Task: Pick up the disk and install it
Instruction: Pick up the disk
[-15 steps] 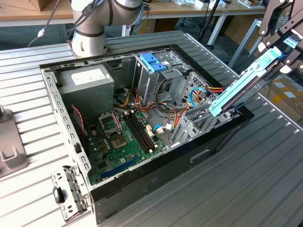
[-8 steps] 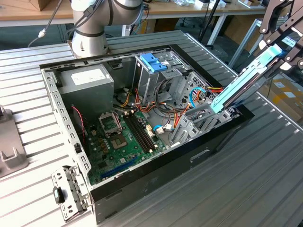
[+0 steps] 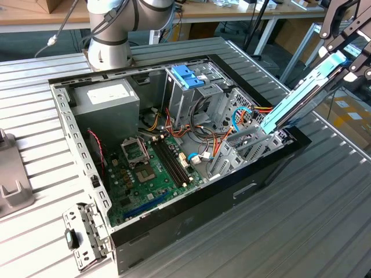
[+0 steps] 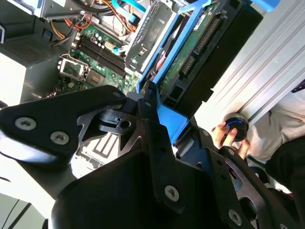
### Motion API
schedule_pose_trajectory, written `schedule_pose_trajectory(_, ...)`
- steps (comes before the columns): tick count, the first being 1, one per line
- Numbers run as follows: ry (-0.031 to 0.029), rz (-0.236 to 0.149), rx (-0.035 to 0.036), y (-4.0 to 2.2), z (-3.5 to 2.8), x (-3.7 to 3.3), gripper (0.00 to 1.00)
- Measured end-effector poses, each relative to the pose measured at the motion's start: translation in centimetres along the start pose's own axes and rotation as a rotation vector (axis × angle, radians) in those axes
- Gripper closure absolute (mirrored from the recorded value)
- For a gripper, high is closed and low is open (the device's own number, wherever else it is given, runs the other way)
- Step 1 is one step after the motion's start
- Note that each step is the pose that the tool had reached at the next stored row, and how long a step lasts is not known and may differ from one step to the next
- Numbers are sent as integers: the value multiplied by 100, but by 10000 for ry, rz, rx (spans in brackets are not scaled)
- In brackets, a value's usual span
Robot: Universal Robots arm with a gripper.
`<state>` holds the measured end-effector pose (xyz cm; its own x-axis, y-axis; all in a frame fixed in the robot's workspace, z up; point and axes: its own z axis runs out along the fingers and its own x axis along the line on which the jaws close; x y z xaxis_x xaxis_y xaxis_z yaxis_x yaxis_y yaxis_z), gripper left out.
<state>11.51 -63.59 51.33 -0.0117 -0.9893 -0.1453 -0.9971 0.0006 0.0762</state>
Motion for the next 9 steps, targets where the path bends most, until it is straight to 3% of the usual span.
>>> schedule_pose_trajectory(9,0,1,-11,-216,3,-59,63)
